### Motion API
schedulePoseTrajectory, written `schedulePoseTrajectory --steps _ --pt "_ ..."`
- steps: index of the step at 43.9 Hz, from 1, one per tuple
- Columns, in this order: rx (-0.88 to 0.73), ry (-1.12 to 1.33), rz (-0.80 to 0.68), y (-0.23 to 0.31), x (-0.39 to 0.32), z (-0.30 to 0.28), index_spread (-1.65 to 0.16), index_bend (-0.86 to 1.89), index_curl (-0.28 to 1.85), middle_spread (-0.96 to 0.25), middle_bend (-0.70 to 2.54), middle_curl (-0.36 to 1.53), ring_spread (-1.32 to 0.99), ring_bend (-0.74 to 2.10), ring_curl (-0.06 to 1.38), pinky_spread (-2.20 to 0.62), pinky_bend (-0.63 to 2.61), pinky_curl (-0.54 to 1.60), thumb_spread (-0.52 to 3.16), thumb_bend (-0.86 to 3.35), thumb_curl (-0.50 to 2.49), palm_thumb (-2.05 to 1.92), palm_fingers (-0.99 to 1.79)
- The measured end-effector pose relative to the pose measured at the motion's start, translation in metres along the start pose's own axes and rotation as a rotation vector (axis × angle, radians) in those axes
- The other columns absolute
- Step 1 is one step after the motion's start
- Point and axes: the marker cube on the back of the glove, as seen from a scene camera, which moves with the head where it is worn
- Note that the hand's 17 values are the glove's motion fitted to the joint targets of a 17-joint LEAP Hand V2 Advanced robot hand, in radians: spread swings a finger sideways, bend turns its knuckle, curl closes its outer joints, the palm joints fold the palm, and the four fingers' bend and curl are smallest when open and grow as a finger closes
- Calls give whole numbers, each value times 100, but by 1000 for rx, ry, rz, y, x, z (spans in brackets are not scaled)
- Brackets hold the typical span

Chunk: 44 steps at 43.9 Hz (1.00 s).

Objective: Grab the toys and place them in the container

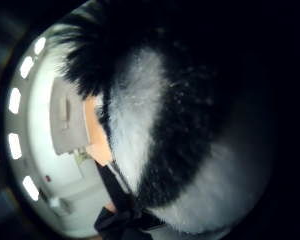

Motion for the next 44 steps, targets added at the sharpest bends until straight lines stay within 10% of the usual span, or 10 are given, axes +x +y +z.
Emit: schedulePoseTrajectory --steps 22,44 --pt "3 73 -69 21 -11 -7 -32 58 60 5 23 20 -5 40 14 3 91 44 122 17 25 31 24" --pt "68 8 -42 -16 -34 -99 -36 -2 36 -30 82 45 -40 128 45 -43 101 41 100 29 52 70 91"
